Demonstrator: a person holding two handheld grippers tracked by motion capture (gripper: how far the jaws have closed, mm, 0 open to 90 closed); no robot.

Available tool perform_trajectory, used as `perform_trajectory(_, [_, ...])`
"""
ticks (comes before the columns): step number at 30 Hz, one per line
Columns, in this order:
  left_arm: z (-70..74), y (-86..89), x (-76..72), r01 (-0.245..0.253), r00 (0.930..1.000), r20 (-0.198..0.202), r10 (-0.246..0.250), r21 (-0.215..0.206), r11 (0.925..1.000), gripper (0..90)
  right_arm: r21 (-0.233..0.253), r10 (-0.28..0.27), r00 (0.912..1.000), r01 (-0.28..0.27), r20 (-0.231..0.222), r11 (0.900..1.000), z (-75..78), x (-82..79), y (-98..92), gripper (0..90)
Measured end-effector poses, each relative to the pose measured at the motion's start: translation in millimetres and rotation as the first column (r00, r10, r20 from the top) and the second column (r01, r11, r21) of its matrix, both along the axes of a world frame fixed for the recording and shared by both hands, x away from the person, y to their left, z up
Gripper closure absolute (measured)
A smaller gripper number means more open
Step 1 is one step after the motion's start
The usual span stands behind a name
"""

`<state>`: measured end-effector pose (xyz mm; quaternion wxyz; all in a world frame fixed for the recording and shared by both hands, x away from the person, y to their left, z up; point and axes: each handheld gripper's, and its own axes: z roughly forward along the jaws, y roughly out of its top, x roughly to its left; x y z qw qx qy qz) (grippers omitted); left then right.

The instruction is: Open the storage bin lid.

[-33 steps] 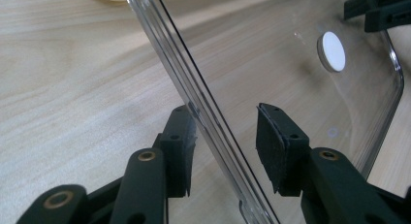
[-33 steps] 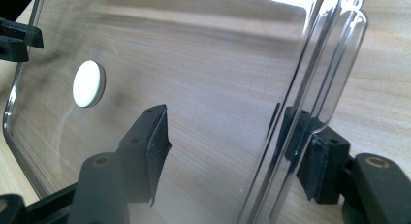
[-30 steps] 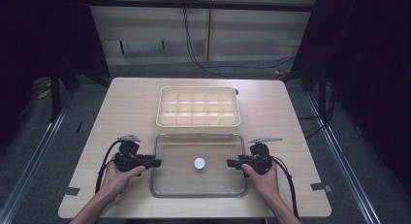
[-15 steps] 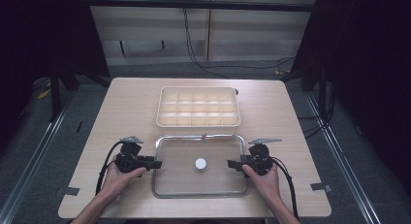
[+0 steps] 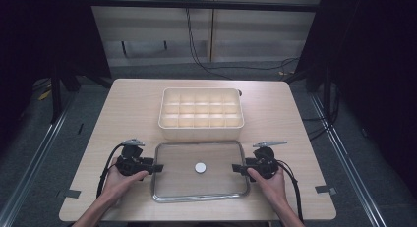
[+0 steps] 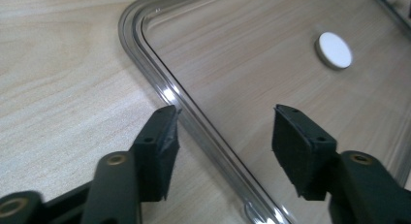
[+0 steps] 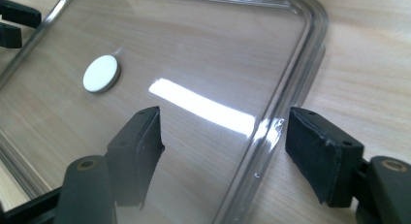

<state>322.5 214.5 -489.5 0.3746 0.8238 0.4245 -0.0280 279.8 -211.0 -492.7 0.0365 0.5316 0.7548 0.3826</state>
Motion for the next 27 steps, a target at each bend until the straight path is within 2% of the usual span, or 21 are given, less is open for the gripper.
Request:
perform_trajectory(5, [2.8,0.8,-0.2,-0.002,0.9998,0.018,0.002,-0.008,1.0,40.3,0.019,0.009,0.9999,-0.01,0.011,1.0,1.5,0.6,-0.3,28.3])
perform_trajectory(7, [6.1,1.5,-1.7,0.0,0.9992,0.04,0.001,-0.012,0.9999,38.3,0.024,0.007,0.9999,-0.007,0.016,1.0,3.4,0.8,-0.8,28.2])
perform_trajectory(14, [24.7,5.4,-10.5,-0.002,0.9942,0.108,0.006,-0.036,0.9993,32.2,0.068,0.012,0.9951,-0.019,0.098,0.997,21.9,-2.1,-13.1,28.1])
perform_trajectory(16, [28.8,6.7,-15.0,0.006,0.993,0.118,-0.001,-0.037,0.9993,33.2,0.082,0.015,0.9923,-0.025,0.123,0.996,27.9,-8.5,-17.3,28.1])
perform_trajectory(19, [31.3,10.8,-24.8,0.002,0.9907,0.136,0.002,-0.032,0.9995,32.8,0.089,0.02,0.9909,-0.032,0.133,0.996,29.5,-13.9,-20.2,28.0])
perform_trajectory(27, [38.1,24.2,-47.3,-0.019,0.983,0.182,0.025,-0.034,0.9992,30.2,0.099,-0.016,0.9835,-0.002,0.18,0.995,36.6,-36.8,-40.0,28.3])
